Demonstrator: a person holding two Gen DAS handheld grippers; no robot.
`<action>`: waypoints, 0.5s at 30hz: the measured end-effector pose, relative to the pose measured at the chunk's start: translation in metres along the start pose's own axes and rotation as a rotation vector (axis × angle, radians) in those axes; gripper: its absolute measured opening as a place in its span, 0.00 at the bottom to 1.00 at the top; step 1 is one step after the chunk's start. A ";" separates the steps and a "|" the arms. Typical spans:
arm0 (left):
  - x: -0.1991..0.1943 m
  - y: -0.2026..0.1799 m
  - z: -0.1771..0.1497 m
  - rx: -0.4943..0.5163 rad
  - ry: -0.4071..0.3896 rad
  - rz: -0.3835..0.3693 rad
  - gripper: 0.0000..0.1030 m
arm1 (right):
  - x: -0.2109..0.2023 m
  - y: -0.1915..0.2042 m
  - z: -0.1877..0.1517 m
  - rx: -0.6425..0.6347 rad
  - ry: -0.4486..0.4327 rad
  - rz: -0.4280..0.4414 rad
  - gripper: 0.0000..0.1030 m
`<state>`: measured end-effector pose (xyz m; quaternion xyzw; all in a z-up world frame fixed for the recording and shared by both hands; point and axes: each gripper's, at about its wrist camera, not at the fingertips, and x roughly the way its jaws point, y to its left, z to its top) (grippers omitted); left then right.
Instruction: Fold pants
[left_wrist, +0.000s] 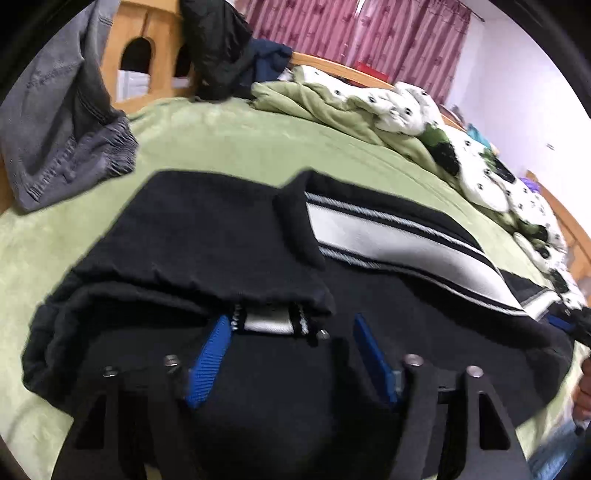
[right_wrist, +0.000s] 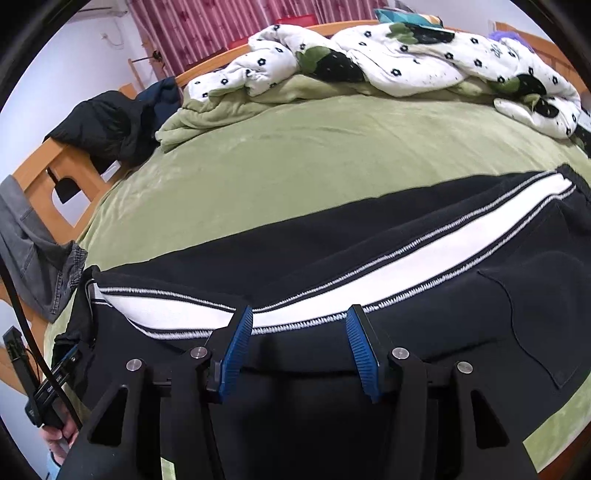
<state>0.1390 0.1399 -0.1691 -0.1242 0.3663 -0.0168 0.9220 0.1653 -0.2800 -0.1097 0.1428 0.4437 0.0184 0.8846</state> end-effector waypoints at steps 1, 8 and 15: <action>-0.002 0.001 0.004 0.003 -0.028 0.016 0.49 | 0.000 0.000 0.000 -0.008 -0.002 -0.006 0.51; 0.003 0.000 0.062 0.098 -0.147 0.120 0.06 | 0.007 0.023 0.021 -0.221 -0.022 -0.028 0.51; 0.030 0.027 0.067 -0.014 -0.030 0.065 0.06 | 0.043 0.052 0.051 -0.362 0.056 0.183 0.61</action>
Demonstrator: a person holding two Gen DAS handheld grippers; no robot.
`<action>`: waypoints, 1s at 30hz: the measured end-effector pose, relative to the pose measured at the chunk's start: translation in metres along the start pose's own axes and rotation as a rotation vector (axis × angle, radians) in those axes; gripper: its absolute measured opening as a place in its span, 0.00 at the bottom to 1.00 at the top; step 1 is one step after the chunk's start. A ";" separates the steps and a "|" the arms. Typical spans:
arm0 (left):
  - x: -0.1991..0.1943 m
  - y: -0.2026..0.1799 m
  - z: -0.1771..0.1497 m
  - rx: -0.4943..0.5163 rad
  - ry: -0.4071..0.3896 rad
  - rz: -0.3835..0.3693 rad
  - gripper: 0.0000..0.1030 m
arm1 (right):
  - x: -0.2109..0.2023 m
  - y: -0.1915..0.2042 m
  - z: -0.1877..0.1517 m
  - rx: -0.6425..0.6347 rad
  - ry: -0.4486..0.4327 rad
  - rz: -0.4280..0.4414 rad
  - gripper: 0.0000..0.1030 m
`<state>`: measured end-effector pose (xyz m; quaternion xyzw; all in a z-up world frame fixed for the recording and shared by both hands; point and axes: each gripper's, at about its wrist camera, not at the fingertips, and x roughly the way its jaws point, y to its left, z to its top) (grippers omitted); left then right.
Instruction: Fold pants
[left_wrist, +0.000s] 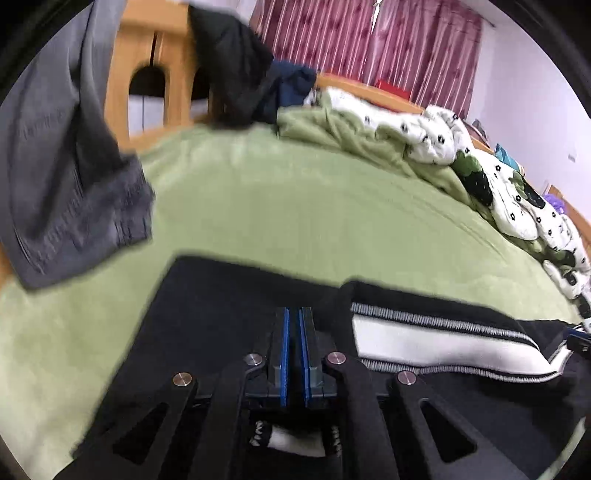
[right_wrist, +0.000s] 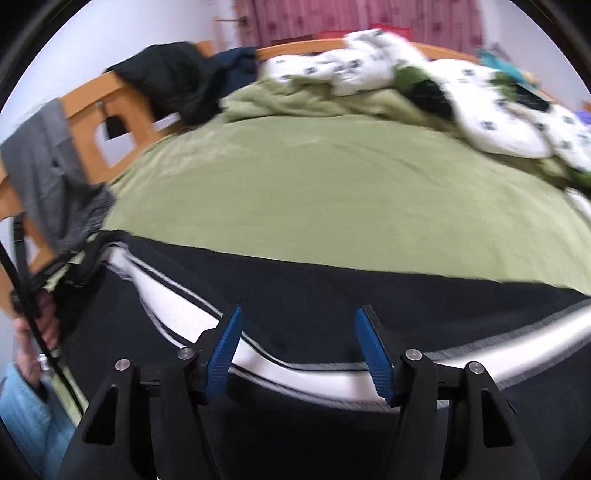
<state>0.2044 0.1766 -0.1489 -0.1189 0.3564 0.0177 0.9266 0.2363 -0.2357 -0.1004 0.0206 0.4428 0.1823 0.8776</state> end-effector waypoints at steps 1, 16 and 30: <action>0.004 0.003 -0.003 -0.005 0.023 -0.010 0.06 | 0.007 0.003 0.002 -0.018 0.008 0.007 0.61; 0.004 0.011 -0.015 0.028 0.029 -0.036 0.39 | 0.055 -0.061 -0.011 -0.153 0.251 -0.019 0.62; -0.031 -0.010 -0.026 0.110 0.029 -0.212 0.56 | 0.044 -0.035 -0.017 -0.294 0.171 -0.103 0.03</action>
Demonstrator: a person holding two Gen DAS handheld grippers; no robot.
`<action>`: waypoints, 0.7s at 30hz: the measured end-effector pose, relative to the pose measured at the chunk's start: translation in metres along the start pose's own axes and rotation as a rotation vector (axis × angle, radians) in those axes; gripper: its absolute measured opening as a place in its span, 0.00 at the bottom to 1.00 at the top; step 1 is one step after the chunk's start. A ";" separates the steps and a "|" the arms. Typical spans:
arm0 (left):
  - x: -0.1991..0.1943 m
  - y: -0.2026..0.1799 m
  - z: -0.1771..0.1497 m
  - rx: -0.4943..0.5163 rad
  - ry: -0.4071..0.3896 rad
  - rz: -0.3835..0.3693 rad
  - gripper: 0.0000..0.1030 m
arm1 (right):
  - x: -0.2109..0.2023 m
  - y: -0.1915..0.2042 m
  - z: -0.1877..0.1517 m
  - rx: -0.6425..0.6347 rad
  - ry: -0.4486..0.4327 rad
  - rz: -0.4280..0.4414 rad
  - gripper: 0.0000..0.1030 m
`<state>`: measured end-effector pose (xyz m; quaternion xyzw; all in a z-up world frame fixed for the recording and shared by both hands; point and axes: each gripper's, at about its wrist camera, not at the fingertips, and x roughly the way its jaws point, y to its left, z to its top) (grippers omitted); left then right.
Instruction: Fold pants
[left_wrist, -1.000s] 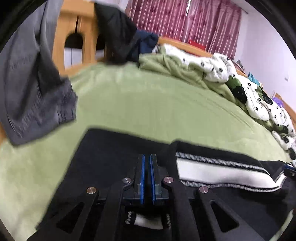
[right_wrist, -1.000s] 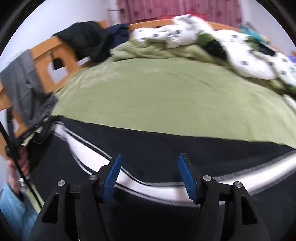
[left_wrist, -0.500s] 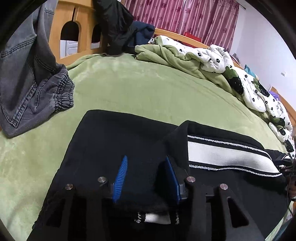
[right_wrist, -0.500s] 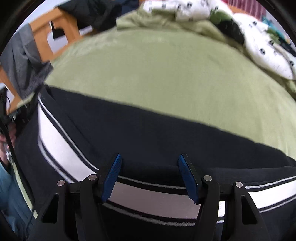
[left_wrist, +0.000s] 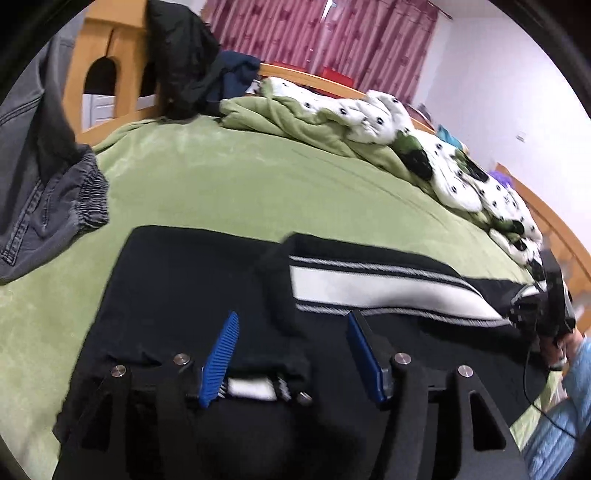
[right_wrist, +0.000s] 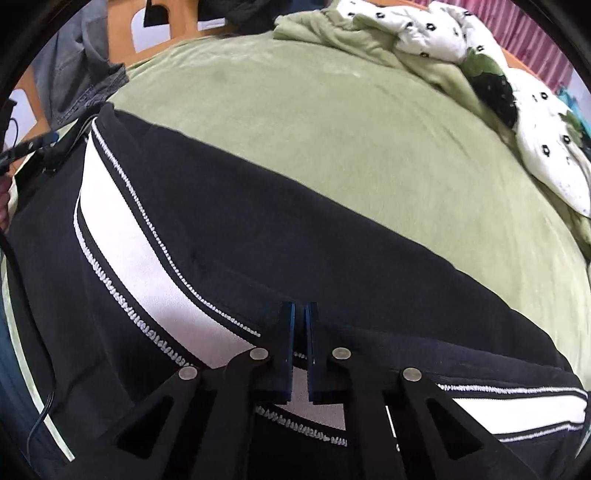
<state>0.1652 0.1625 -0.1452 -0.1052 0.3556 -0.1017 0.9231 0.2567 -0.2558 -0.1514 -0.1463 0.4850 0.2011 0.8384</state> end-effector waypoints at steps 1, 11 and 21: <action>-0.002 -0.004 -0.003 0.009 0.004 0.000 0.56 | -0.006 -0.003 -0.001 0.011 -0.024 -0.007 0.03; -0.017 -0.034 -0.021 0.071 0.022 0.120 0.57 | -0.031 -0.021 -0.002 0.144 -0.155 -0.039 0.03; 0.015 -0.003 0.016 -0.037 -0.029 0.351 0.10 | -0.058 -0.039 0.000 0.262 -0.286 -0.046 0.03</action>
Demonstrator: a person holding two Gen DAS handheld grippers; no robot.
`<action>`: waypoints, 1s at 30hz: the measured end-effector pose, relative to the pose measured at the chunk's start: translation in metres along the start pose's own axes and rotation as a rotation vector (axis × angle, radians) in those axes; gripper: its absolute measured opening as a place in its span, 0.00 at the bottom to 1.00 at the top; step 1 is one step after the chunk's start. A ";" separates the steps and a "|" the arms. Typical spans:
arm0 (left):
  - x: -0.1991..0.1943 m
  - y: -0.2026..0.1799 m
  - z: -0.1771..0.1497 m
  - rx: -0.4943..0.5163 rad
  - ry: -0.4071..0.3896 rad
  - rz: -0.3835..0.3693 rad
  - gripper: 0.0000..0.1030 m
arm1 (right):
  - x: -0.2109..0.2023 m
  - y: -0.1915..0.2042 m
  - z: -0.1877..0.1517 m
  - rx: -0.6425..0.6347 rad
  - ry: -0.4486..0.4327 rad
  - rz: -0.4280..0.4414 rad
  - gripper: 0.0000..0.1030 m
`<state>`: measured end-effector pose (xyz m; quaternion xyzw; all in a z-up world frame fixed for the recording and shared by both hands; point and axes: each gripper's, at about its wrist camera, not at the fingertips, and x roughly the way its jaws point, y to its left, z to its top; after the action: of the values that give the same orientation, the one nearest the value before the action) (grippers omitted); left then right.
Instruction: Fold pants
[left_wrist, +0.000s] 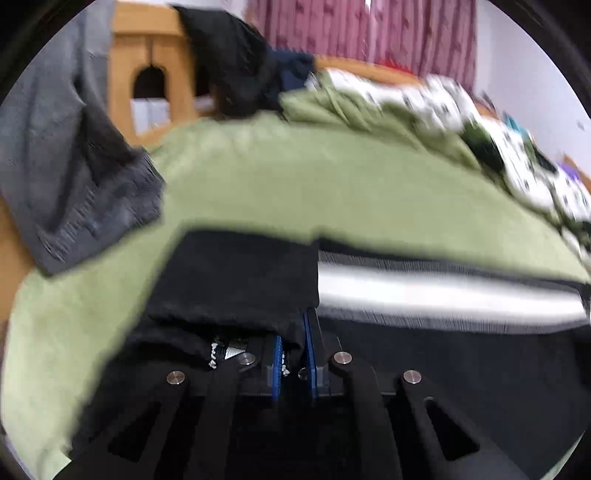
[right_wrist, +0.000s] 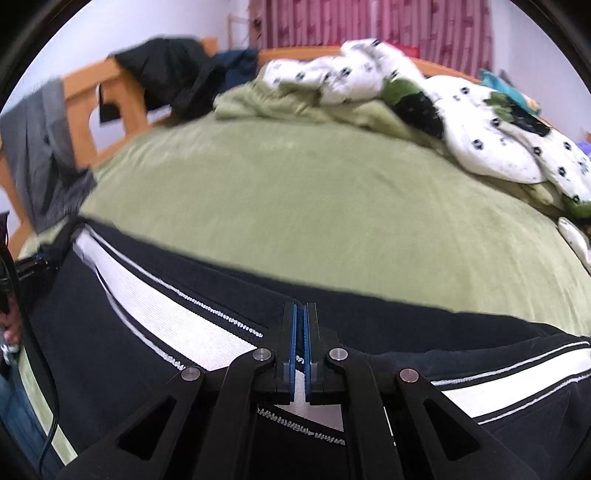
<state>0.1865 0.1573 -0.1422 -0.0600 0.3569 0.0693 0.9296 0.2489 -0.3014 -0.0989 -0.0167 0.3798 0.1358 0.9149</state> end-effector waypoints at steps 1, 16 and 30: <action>-0.006 0.007 0.009 -0.017 -0.037 0.011 0.10 | -0.003 -0.002 0.003 0.017 -0.020 0.007 0.03; 0.061 0.074 0.044 -0.302 0.122 -0.155 0.30 | 0.096 0.009 0.010 0.055 0.093 -0.178 0.03; -0.017 0.015 0.011 -0.091 0.011 0.027 0.60 | -0.037 -0.035 -0.006 0.007 -0.130 -0.259 0.60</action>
<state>0.1783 0.1723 -0.1237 -0.0979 0.3591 0.0980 0.9230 0.2289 -0.3452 -0.0795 -0.0537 0.3150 0.0162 0.9474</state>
